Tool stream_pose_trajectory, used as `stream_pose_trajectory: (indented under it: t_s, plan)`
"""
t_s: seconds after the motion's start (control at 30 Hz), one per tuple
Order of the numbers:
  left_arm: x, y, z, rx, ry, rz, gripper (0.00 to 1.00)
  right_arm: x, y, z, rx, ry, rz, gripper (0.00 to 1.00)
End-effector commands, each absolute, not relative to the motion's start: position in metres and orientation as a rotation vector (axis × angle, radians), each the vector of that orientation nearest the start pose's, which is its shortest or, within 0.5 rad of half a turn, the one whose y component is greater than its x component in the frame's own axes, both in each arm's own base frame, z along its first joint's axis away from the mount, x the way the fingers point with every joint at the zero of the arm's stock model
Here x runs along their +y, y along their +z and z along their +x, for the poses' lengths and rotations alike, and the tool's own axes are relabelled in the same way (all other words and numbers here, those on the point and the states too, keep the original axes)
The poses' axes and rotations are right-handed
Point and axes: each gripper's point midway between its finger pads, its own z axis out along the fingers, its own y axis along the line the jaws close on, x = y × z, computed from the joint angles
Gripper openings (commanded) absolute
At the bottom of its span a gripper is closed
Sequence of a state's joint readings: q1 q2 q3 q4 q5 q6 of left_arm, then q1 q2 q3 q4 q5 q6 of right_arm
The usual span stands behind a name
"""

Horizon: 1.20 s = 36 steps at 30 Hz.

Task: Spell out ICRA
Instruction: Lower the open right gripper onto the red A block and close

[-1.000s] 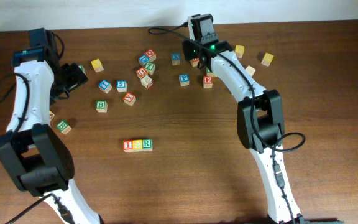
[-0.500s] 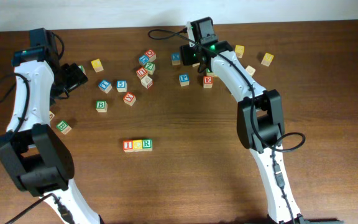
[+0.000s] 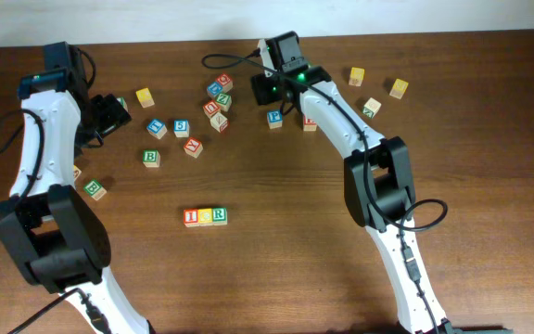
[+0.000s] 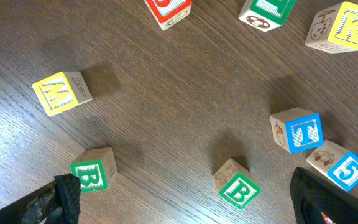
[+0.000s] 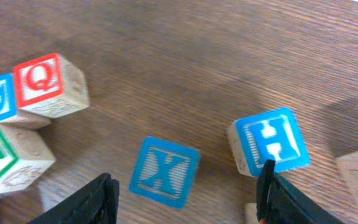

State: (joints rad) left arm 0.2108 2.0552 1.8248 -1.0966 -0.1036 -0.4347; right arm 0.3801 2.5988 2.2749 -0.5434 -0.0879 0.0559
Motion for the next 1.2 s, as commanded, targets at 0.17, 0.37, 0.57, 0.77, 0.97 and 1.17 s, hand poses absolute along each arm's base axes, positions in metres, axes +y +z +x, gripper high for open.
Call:
stream_pose_trajectory:
  t_s: [0.17, 0.37, 0.57, 0.77, 0.97, 1.17]
  plan:
    - [0.116, 0.111, 0.442, 2.729, 0.107, -0.940, 0.99, 0.195, 0.029, 0.614, 2.502, 0.236, -0.317, 0.68]
    - [0.116, 0.111, 0.442, 2.729, 0.107, -0.940, 0.99, 0.187, 0.025, 0.611, 2.531, 0.238, -0.306, 0.68]
    - [0.116, 0.111, 0.442, 2.729, 0.107, -0.940, 0.99, 0.206, 0.019, 0.596, 2.567, 0.256, -0.356, 0.68]
    - [0.116, 0.111, 0.442, 2.729, 0.107, -0.940, 0.99, 0.196, 0.021, 0.602, 2.551, 0.163, -0.328, 0.67]
    - [0.116, 0.111, 0.442, 2.729, 0.107, -0.940, 0.99, 0.196, 0.038, 0.605, 2.523, 0.163, -0.322, 0.55]
    - [0.116, 0.111, 0.442, 2.729, 0.107, -0.940, 0.99, 0.197, 0.046, 0.605, 2.516, 0.166, -0.322, 0.27]
